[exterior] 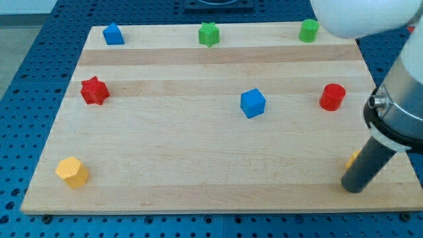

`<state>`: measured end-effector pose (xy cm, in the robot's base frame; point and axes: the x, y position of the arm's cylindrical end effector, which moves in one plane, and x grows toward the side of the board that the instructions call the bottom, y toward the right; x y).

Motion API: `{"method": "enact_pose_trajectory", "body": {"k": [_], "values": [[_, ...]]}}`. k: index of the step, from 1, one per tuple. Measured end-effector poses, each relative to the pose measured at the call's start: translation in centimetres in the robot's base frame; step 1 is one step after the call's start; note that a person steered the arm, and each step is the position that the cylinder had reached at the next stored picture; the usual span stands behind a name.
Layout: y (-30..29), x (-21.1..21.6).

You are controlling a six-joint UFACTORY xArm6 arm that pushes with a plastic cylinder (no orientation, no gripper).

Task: Take the blue cube to the bottom center of the board

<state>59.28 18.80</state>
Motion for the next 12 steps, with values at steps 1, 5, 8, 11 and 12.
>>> {"method": "enact_pose_trajectory", "body": {"k": [1, 5, 8, 11, 12], "values": [[-7.5, -0.6], [-12.7, -15.3], [-9.8, -18.8], [-16.3, -19.4], [-16.7, -18.9]]}}
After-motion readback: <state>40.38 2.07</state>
